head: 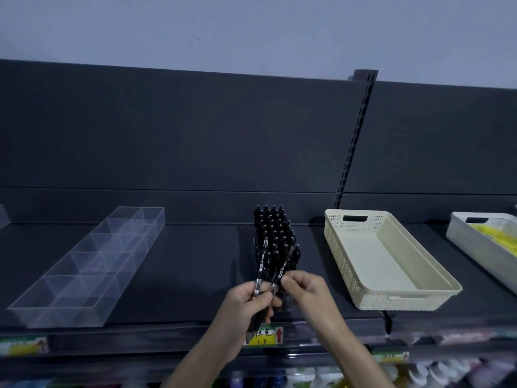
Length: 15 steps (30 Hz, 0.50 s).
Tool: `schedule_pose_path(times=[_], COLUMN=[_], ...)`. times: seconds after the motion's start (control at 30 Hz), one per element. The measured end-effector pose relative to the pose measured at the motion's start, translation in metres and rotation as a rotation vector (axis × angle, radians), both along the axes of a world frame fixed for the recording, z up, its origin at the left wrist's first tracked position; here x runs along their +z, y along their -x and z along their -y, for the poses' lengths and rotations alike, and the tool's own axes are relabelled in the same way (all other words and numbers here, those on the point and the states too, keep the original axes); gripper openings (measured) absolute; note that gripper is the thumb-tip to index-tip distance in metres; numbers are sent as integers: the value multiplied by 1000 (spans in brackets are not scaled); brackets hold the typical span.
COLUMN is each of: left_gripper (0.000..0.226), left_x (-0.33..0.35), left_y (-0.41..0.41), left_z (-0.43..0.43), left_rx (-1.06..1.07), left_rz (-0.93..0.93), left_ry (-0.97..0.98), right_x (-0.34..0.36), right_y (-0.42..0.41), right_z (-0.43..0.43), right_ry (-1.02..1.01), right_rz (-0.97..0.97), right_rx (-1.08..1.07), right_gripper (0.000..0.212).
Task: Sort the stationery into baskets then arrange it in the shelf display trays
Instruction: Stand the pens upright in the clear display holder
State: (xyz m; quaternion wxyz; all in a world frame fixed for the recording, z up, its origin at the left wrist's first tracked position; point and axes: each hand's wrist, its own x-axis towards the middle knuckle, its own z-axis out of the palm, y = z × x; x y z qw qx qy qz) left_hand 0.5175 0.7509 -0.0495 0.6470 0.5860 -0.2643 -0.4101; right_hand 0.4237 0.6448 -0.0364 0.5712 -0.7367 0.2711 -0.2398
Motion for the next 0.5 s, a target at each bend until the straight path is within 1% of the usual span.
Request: schedule_pose_path(times=[0.07,0.1,0.2,0.27,0.4,0.5], left_gripper=[14,14,15,17,20,17], left_x=[0,-1,-2,-2,-3,-6], left_y=[0,0,1,2,-15,-22], left_z=[1,2,1,0,-7,-12], left_rx=[16,20,-10,-10,112,130], left_rz=[-3,-4,48,115,196,166], left_ry=[4,-1,-14,-53,-161,-188], right_x=[0,-1,-1,0,9,7], right_y=[0,0,-2,-2,5,4], right_z=[-2,-2,-3,-1,16,27], right_ry=[8,25,150,222,328,418], right_rz=[-19,-24,-48,-71,-71,-104], right_rx=[-19,-24,-45,-73,-242,-279], right_gripper=[47,45,31,26,32,30])
